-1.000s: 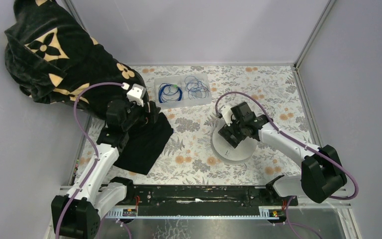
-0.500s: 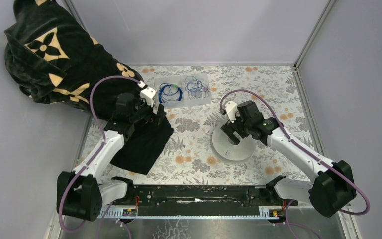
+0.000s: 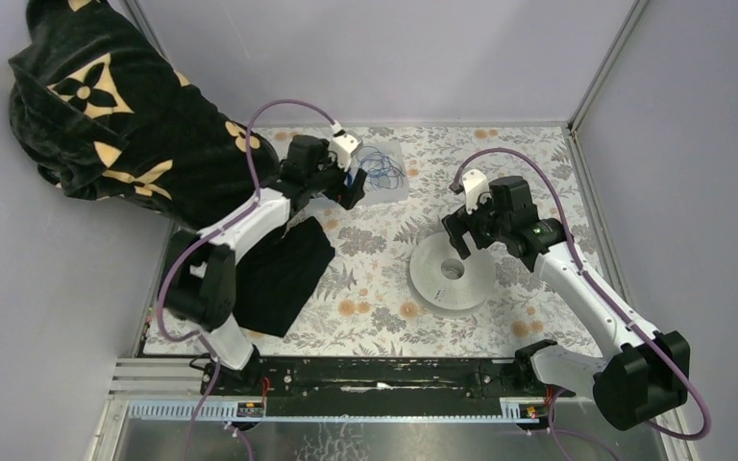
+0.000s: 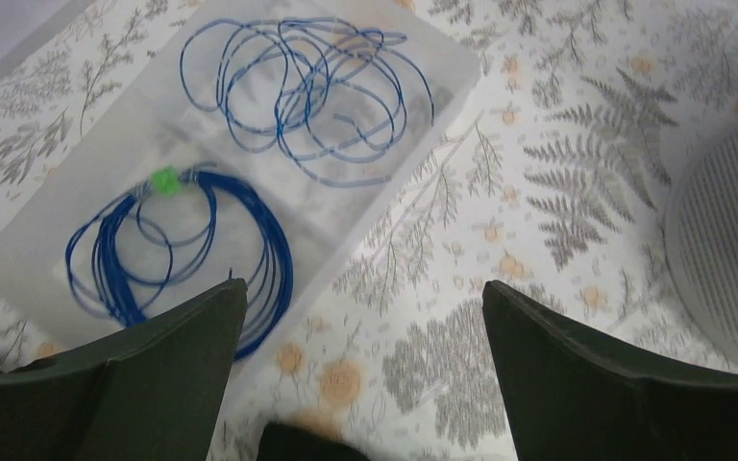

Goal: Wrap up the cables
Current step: Pick up the cable from the storage box.

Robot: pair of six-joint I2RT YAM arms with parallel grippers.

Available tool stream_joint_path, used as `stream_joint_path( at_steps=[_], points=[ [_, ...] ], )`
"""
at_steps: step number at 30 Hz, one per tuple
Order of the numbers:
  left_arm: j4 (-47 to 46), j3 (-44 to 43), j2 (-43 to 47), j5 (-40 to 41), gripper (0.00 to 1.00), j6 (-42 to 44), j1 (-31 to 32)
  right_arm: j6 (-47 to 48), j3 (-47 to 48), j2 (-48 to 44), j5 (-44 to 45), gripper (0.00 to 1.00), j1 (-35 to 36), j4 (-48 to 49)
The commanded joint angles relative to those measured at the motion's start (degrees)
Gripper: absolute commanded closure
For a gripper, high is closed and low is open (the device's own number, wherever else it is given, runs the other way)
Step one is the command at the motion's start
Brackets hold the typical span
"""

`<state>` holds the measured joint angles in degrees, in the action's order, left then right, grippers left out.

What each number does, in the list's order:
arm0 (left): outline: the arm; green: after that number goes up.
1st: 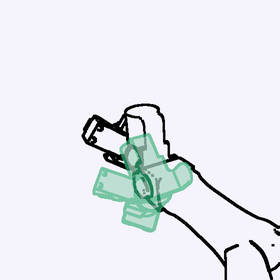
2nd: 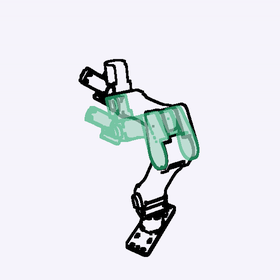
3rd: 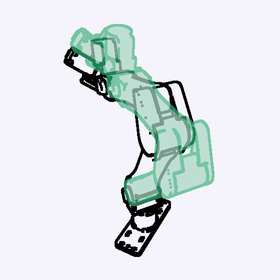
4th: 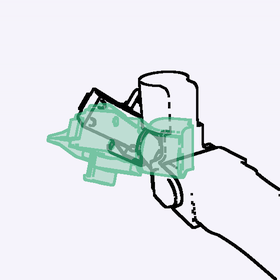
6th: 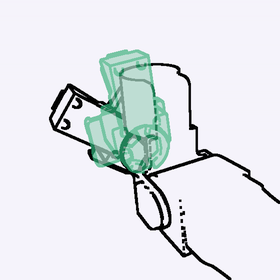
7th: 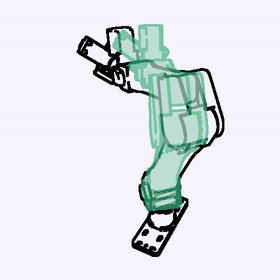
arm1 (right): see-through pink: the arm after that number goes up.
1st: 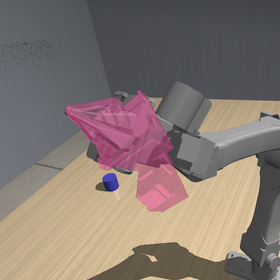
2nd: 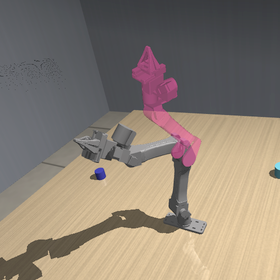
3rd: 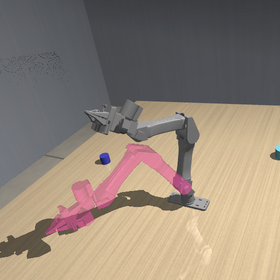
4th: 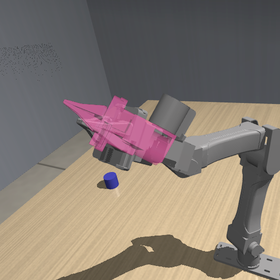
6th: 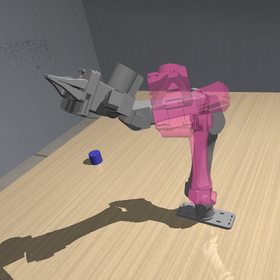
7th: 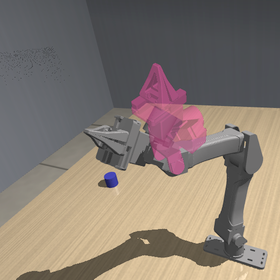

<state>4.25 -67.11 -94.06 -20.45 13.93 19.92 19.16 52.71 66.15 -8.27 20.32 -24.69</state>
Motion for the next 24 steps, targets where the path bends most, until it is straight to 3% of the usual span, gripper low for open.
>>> stream_joint_path(
  at_steps=[1,12,17,24],
  points=[
    [1.5,-9.1,-8.3,3.9,0.00,-3.4,2.2,-1.0,-0.4,-2.2,-3.0,0.01,-1.6,2.4],
    [12.7,-36.6,-33.2,7.2,0.10,-0.3,5.2,-0.8,-1.2,-1.7,-2.8,0.01,-4.8,2.0],
    [13.4,-43.2,-39.2,12.0,0.12,1.4,5.8,-0.6,-1.3,-1.6,-3.2,0.01,-5.7,1.8],
    [13.8,-46.4,-44.0,13.4,0.24,3.2,5.8,-0.1,-1.3,-0.5,-2.9,0.01,-5.8,1.7]
  ],
)
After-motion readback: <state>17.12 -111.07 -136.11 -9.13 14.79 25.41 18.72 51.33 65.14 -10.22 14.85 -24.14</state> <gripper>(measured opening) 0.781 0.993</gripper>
